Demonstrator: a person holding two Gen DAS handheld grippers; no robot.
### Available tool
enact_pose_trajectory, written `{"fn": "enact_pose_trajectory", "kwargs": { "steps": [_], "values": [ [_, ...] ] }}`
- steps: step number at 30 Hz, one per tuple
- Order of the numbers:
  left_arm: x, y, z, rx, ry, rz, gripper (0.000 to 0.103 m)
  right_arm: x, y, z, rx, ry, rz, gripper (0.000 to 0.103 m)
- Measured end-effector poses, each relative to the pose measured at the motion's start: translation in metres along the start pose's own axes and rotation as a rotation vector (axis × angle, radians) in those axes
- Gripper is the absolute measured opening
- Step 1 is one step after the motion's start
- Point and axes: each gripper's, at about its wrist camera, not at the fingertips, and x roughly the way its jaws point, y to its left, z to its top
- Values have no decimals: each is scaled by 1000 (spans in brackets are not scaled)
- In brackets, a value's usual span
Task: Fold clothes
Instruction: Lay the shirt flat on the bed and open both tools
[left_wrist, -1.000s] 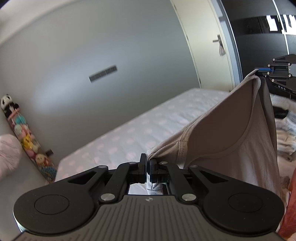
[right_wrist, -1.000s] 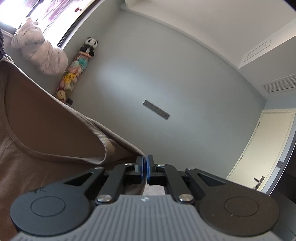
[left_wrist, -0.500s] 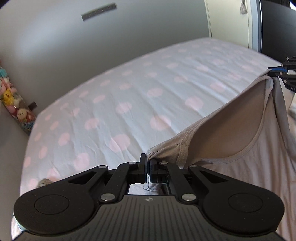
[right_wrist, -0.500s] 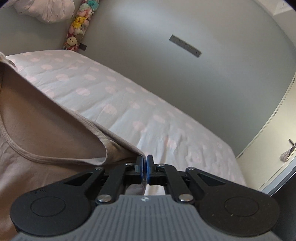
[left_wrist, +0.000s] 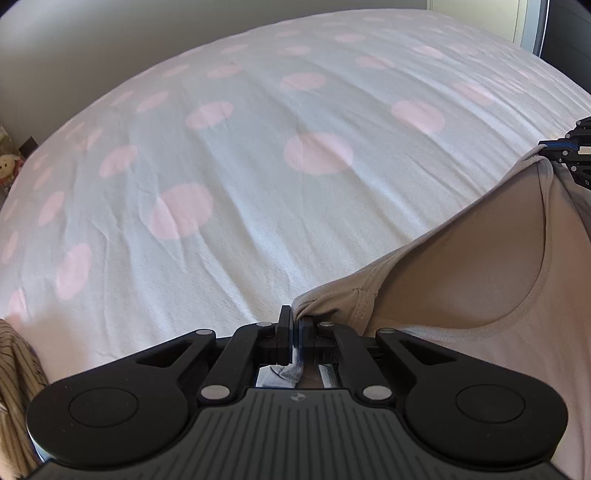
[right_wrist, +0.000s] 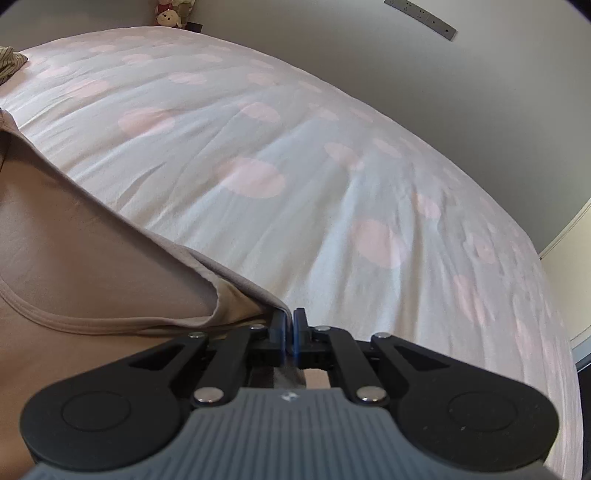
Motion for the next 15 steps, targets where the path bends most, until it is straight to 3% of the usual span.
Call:
{"fn": "enact_pose_trajectory", "kwargs": {
  "steps": [5,7,8,9,11,15],
  "values": [
    [7,1,-5,-45,3,4,4,11,-5,-6,51,18,37,11],
    [-1,5,-7,-74,4,6,11,9,-11,-6,86,28,61,12],
    [-5,7,-8,-89,4,7,22,7,-15,-6,110,38,75,16],
    [-8,8,-8,-103,4,8,30,2,-18,-7,134,44,81,28],
    [-25,12,-15,-131,-10,8,41,-11,-22,-8,174,37,83,41],
    [-69,18,-41,-211,-46,14,45,-64,-22,-24,224,-4,81,41]
  ]
}}
